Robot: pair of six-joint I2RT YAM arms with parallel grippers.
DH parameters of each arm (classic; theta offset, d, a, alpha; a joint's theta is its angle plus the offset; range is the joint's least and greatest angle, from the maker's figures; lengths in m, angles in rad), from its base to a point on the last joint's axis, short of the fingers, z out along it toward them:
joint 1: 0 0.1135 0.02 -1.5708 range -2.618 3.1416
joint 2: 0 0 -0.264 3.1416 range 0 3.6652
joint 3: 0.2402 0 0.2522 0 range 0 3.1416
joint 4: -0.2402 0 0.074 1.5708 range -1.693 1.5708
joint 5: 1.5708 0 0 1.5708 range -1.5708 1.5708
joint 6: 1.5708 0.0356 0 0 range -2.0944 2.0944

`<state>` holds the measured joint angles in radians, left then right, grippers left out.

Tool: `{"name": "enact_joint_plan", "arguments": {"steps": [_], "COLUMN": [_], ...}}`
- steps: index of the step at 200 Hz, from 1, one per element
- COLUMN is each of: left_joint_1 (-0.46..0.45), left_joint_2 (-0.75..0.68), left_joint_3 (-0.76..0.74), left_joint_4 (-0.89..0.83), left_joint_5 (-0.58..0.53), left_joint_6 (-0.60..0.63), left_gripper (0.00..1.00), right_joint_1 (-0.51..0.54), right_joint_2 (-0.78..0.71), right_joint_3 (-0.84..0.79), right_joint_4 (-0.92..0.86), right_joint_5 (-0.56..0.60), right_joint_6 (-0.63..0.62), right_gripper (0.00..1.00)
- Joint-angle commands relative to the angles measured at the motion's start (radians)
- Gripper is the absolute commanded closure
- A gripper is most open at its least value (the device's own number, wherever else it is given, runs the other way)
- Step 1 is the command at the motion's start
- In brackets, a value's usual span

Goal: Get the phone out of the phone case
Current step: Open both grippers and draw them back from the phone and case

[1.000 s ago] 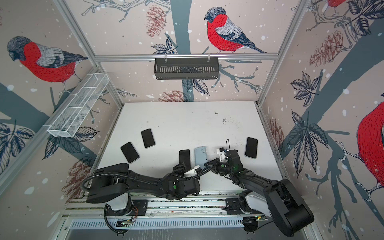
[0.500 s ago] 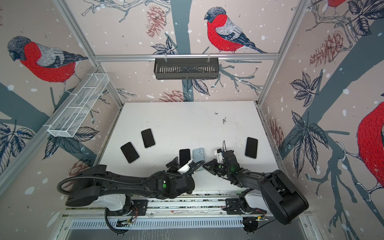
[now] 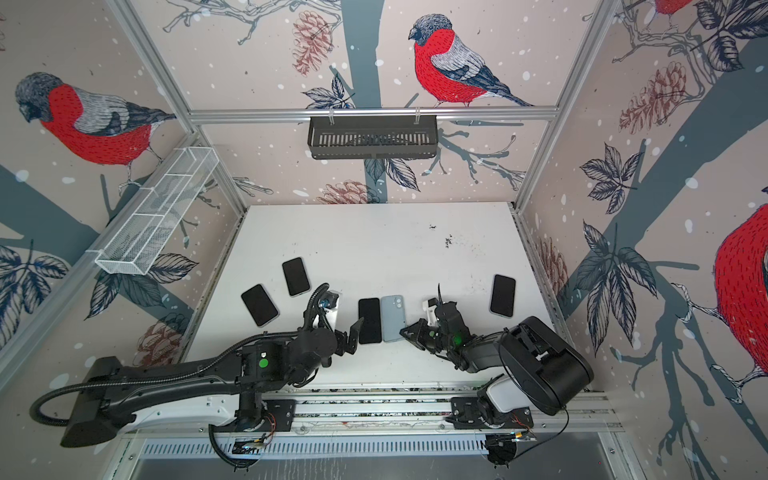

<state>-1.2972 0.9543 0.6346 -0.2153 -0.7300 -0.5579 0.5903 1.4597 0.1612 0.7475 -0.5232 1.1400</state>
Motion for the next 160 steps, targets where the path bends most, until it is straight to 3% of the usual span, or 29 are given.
{"name": "enact_joint_plan", "arguments": {"steps": [1, 44, 106, 160], "left_joint_1": [0.003, 0.003, 0.003, 0.003], "left_joint_2": [-0.015, -0.032, -0.04, -0.052], "left_joint_3": [0.01, 0.003, -0.001, 0.0], "left_joint_4": [-0.055, -0.064, -0.06, -0.068], "left_joint_5": [0.015, 0.014, 0.016, 0.0], "left_joint_6": [-0.111, -0.16, -0.213, -0.241], "left_gripper": [0.01, 0.02, 0.02, 0.02], "right_joint_1": [0.035, 0.158, 0.339, 0.438], "right_joint_2": [0.033, 0.11, 0.32, 0.411], "right_joint_3": [0.003, 0.035, 0.087, 0.122], "right_joint_4": [0.104, 0.173, 0.416, 0.483], "right_joint_5": [0.038, 0.123, 0.252, 0.368], "right_joint_6": [0.047, 0.11, 0.292, 0.372], "right_gripper": [0.99, 0.99, 1.0, 0.99]}}
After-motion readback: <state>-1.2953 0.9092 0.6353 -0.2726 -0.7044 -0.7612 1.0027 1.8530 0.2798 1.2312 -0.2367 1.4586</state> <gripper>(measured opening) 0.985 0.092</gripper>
